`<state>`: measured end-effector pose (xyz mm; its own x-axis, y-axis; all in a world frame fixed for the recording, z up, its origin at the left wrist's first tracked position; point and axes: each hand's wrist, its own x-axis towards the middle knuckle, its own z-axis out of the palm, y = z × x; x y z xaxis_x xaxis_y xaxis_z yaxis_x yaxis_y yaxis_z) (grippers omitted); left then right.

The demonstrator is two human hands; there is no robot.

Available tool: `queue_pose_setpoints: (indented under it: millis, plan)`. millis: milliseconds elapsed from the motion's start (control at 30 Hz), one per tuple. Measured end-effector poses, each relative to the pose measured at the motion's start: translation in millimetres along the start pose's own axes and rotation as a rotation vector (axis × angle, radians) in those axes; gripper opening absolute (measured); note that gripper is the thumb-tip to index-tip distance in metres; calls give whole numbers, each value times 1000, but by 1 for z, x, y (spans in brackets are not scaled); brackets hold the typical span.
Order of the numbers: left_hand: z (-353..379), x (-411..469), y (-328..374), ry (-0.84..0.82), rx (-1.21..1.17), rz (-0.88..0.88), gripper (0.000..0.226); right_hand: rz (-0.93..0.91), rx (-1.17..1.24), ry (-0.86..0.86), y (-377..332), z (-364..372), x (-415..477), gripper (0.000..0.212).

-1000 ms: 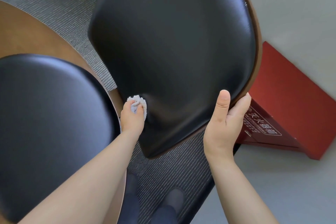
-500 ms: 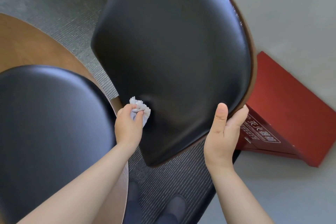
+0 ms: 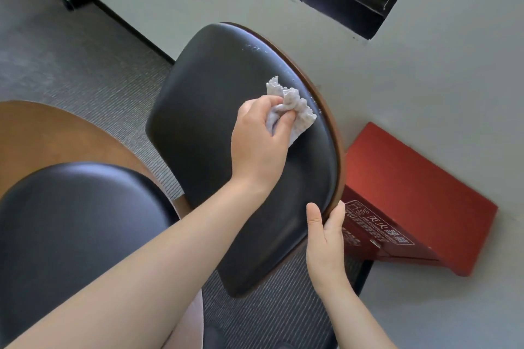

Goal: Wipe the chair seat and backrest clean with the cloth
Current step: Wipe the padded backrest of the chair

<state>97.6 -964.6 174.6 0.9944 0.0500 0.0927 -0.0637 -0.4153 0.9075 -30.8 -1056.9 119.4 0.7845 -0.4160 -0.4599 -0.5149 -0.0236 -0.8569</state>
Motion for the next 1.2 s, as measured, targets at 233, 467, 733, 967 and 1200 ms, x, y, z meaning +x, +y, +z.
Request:
queue_pose_setpoints:
  millis: [233,467,733,967,1200]
  plan:
    - [41,13,17,-26,244,200,27,-23,20,-25,-1,0,-1,68]
    - [59,12,9,27,312,148,30,-36,24,-48,-4,-4,0,64]
    - [59,18,0,139,197,72,34,-136,-29,-90,-9,-23,6,47]
    - [58,17,-7,166,125,50,31,-361,-53,202,-58,-7,39,38]
    - [54,16,-16,171,114,31,34,-447,-211,463,-50,13,60,37]
